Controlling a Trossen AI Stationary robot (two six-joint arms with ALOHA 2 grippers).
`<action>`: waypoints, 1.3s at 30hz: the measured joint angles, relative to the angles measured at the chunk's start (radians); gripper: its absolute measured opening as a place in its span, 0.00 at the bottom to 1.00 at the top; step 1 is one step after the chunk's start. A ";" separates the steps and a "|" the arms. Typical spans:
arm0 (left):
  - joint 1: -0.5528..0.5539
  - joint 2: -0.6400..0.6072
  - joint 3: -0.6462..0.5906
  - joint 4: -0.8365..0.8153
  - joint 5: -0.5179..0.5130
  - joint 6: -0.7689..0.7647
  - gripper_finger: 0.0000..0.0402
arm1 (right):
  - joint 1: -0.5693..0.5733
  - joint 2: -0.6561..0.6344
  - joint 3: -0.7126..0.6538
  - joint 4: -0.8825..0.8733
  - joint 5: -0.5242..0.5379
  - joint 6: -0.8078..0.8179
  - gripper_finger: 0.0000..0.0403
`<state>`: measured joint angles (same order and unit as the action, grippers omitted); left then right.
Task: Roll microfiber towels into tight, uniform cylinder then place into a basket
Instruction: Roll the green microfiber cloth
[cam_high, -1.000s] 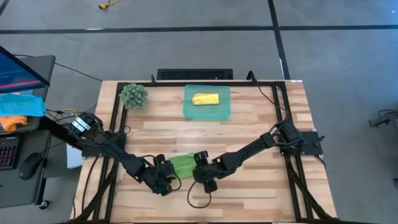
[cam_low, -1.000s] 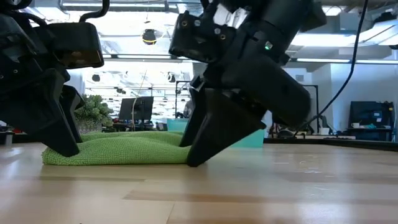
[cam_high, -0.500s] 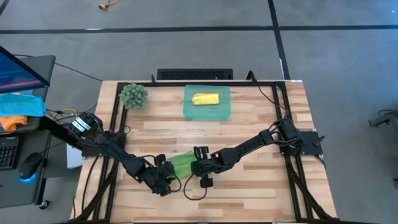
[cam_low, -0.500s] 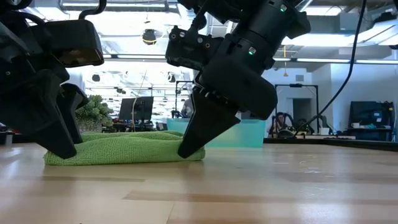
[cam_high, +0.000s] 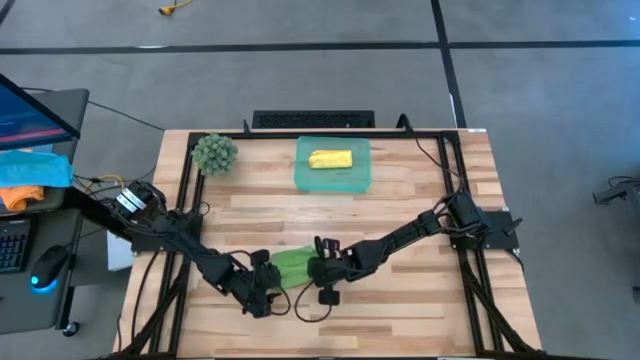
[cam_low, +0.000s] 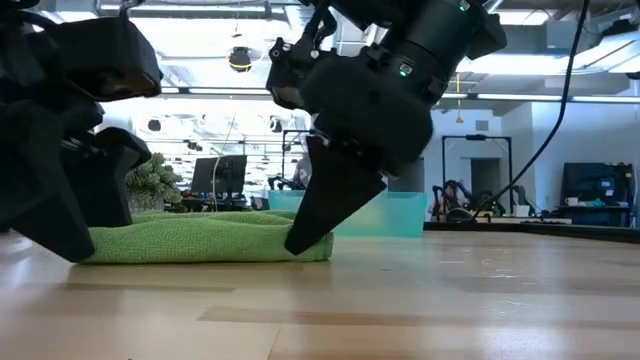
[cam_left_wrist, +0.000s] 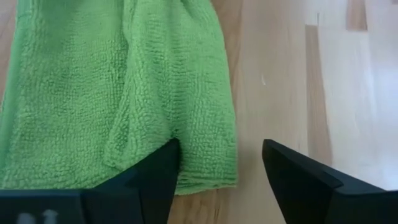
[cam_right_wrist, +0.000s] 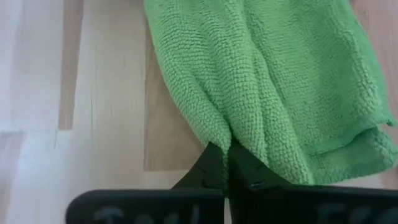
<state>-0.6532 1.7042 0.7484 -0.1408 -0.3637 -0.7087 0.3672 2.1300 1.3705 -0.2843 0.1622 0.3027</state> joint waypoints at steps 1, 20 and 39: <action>-0.004 0.001 0.008 -0.011 0.000 0.018 0.57 | 0.000 0.000 0.000 0.001 -0.001 0.022 0.02; -0.168 0.003 0.189 -0.297 -0.346 0.219 0.57 | -0.001 0.001 -0.002 0.020 -0.009 0.134 0.06; -0.081 0.001 0.031 -0.075 -0.295 0.364 0.57 | -0.002 0.001 -0.001 0.027 -0.029 0.143 0.04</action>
<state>-0.7337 1.7050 0.7790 -0.2161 -0.6584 -0.3451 0.3651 2.1307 1.3697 -0.2577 0.1327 0.4454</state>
